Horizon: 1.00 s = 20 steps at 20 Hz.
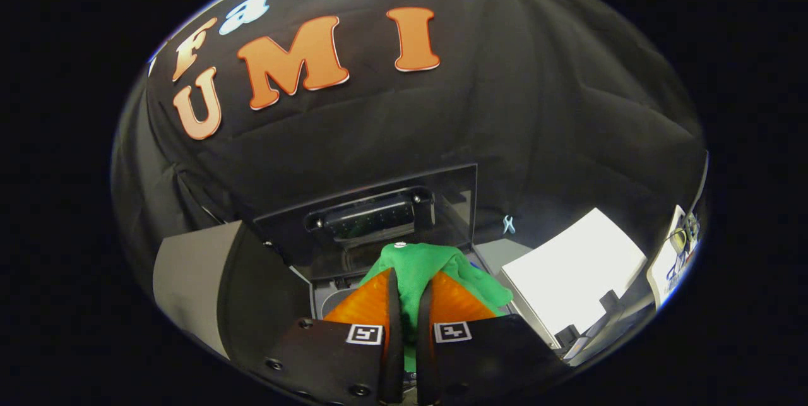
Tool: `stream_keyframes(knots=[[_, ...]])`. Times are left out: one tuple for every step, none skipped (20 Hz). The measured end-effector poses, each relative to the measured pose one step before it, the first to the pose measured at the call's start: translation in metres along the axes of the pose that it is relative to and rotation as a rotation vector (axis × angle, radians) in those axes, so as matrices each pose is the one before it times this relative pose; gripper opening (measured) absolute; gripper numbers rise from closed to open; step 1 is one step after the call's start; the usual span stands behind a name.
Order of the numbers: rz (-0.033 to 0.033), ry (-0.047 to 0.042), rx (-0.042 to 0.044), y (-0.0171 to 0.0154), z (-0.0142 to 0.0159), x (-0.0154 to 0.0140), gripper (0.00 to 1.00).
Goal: Put the clothes into the washing machine and then close the washing machine lid.
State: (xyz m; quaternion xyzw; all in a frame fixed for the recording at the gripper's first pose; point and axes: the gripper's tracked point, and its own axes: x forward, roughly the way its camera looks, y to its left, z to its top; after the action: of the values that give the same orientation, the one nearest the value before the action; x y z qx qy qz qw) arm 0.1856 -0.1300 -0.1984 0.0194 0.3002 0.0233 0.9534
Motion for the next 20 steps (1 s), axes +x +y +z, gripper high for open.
stream_keyframes(knots=[[0.00927,0.02146,-0.0075,-0.00227,-0.00604,0.00801,0.16],[0.01027,0.0166,-0.00592,-0.00108,-0.00433,0.00816,0.16],[0.01058,0.01398,-0.00454,-0.00133,-0.00431,0.00779,0.16],[0.01041,0.0123,-0.00428,-0.00038,-0.00368,0.0065,0.16],[0.01133,0.01336,-0.00271,-0.00065,-0.0034,0.00676,0.16],[0.00999,0.01323,-0.00524,-0.00103,-0.0034,0.00644,0.16],[0.00905,0.01425,-0.00653,-0.00049,-0.00428,0.00627,0.16],[0.00776,0.01653,-0.00641,-0.0006,-0.00487,0.00581,0.16],[0.00712,0.02006,-0.00476,-0.00039,-0.00571,0.00601,0.16],[0.007,0.01874,-0.00505,0.00014,-0.00612,0.00554,0.16],[0.00432,0.01362,-0.00368,0.00009,-0.00458,0.00511,0.16],[0.00383,0.01387,-0.00348,-0.00066,-0.00677,0.00539,0.16],[0.0017,0.01425,-0.00172,-0.0009,-0.00638,0.00488,0.16],[-0.00045,0.0162,-0.00067,-0.00225,-0.00681,0.00374,0.16],[0.00063,0.01653,0.00189,-0.00208,-0.00742,0.00497,0.16],[0.00235,0.01625,0.00459,-0.00047,-0.00852,0.00577,0.16],[0.00491,0.01417,0.0061,-0.00028,-0.00668,0.00503,0.16],[0.00085,0.01342,0.00586,-0.00155,-0.00612,0.00466,0.16],[-0.00094,0.01256,0.00459,-0.00112,-0.00513,0.00498,0.16],[-0.00055,0.0106,0.00383,-0.00151,-0.00443,0.00487,0.16]])
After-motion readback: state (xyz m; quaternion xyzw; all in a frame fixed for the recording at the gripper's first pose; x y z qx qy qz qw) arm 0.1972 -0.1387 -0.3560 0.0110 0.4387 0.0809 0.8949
